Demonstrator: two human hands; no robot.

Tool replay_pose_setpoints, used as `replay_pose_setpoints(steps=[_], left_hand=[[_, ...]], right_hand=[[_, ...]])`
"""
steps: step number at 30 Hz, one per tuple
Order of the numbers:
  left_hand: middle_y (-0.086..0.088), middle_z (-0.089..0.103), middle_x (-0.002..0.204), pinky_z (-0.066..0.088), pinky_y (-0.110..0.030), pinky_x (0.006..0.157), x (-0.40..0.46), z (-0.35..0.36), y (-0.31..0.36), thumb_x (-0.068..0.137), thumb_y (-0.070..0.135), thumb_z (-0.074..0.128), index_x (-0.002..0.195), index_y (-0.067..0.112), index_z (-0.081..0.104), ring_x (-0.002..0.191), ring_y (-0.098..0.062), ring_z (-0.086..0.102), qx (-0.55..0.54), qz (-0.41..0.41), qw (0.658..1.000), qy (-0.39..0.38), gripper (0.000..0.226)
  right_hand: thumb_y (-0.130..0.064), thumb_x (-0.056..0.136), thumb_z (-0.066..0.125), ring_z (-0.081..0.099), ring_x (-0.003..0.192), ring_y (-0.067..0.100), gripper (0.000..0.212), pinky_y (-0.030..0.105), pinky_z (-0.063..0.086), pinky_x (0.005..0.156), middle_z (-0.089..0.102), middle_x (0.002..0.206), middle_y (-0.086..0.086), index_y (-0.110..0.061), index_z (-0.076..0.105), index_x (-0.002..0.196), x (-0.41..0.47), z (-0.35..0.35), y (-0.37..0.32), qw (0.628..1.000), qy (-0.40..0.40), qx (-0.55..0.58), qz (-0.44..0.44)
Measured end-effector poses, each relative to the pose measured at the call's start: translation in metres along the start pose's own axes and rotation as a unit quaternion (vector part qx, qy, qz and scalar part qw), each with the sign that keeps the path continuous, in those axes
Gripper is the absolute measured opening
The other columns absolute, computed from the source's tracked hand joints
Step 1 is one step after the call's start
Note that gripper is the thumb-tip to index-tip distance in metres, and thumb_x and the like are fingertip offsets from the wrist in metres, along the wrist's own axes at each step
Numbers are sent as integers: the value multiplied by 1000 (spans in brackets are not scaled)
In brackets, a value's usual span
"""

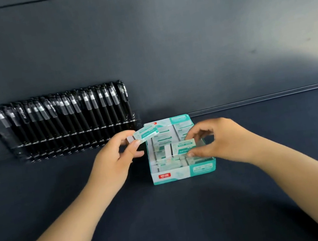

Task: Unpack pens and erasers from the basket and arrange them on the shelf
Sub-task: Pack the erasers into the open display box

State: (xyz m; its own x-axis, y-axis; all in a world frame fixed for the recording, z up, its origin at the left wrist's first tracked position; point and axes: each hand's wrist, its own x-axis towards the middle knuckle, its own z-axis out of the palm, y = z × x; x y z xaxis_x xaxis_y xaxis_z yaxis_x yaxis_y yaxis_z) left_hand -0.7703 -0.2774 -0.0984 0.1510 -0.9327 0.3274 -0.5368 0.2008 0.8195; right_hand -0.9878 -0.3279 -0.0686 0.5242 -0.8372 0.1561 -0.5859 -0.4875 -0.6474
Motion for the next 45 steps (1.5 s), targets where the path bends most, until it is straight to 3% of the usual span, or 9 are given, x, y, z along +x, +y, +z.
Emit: replay_pose_setpoints(steps=[9,15,19,22,27,34,39,42,45], left_hand=[[15,61,106,45,-10,81,0,4,-8,88,25,52,104,36,49,94,3,61,1,16,999,-33,20],[16,61,99,46,-9,81,3,5,-9,90,20,51,97,40,49,86,11,61,-21,7,999,-48,21],[15,62,101,48,-22,87,1,4,-8,89,20,51,97,40,49,88,8,63,-29,-3,998,-49,22],[16,61,102,49,-25,88,1,4,-7,88,22,51,98,39,50,89,6,64,-30,-3,998,-49,20],[13,63,105,50,-29,89,-1,4,-7,70,45,48,99,39,52,92,-2,65,-56,-18,997,-58,30],[9,66,100,53,-23,84,-1,6,-8,65,45,51,92,38,56,93,-6,66,-105,-33,992,-55,28],[9,66,101,52,-30,89,-2,7,-10,65,48,53,92,40,57,93,-8,67,-100,-28,993,-53,28],[9,65,107,48,-33,95,-2,7,-9,75,52,56,100,37,57,97,-7,65,-61,-16,997,-36,30],[21,61,107,43,-9,88,-5,9,-2,74,48,51,104,39,52,95,10,59,-14,21,999,-36,31]], right_hand=[[-20,66,79,47,79,-21,30,-3,33,69,55,79,-21,-39,59,76,-5,11,-1,1000,-21,13,-13],[-29,65,78,42,96,1,32,-5,23,83,46,89,-28,-37,65,93,-2,25,8,998,4,-42,-36],[-43,63,78,40,98,3,38,20,28,100,46,92,-30,-45,58,94,-2,24,9,996,-5,-63,-65],[-61,57,60,44,90,-6,45,38,34,98,52,85,-34,-44,58,98,-7,21,12,991,24,-89,-102],[-63,59,48,42,89,-11,57,37,34,97,50,81,-39,-31,70,101,-13,18,17,986,22,-112,-121],[-51,67,52,46,97,7,53,38,39,83,69,94,-6,-15,72,101,-11,33,15,972,24,-139,-187],[-54,67,51,44,96,3,57,48,44,88,66,100,-8,-18,70,106,-9,37,17,977,17,-120,-174],[-55,69,51,44,95,0,56,41,44,88,61,96,-15,-17,70,104,-9,37,16,976,24,-112,-186],[-51,72,52,47,90,-4,49,16,42,84,61,91,-18,-16,71,100,-8,31,11,979,93,-52,-175]])
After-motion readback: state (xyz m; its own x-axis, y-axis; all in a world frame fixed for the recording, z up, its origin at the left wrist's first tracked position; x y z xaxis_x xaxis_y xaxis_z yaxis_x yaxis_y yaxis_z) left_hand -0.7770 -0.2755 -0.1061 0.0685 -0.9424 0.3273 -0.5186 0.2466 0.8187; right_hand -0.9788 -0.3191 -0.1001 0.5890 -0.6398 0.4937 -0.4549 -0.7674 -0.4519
